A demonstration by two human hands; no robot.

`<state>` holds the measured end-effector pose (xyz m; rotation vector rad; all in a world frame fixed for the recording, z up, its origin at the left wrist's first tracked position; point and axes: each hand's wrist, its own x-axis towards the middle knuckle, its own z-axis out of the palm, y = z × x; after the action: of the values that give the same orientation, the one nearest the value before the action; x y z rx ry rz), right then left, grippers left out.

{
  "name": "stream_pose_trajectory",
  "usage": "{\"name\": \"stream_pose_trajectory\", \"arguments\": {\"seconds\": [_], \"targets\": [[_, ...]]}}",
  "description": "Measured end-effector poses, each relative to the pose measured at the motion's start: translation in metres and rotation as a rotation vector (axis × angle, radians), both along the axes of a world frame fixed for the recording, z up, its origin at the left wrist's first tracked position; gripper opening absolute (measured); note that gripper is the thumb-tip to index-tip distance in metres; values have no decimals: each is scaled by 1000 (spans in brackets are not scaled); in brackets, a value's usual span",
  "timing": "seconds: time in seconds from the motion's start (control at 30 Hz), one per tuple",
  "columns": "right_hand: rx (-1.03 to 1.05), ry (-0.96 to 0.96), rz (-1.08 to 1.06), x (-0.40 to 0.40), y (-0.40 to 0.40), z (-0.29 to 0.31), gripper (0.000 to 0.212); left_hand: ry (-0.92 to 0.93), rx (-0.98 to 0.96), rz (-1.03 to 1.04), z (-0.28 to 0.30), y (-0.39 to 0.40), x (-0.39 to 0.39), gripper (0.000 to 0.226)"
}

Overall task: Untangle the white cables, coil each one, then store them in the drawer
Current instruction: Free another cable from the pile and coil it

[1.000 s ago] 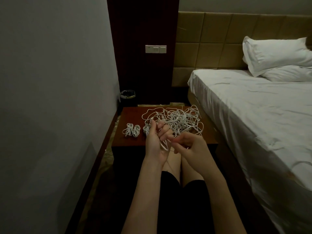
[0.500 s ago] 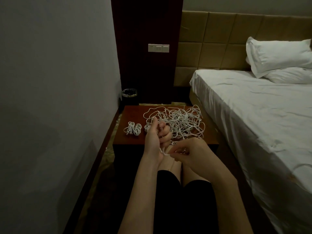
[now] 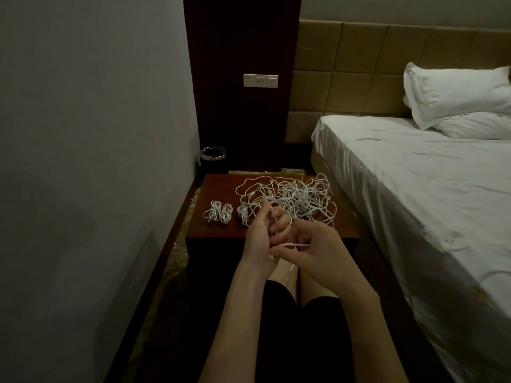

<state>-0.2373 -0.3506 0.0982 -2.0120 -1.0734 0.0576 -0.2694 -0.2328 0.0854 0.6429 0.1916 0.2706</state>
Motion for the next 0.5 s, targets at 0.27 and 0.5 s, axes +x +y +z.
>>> {"name": "stream_pose_trajectory", "arguments": {"seconds": [0.27, 0.5], "targets": [[68, 161, 219, -2, -15, 20, 7, 46, 72, -1, 7, 0, -3, 51], [50, 108, 30, 3, -1, -3, 6, 168, 152, -141, -1, -7, -4, 54]]}}
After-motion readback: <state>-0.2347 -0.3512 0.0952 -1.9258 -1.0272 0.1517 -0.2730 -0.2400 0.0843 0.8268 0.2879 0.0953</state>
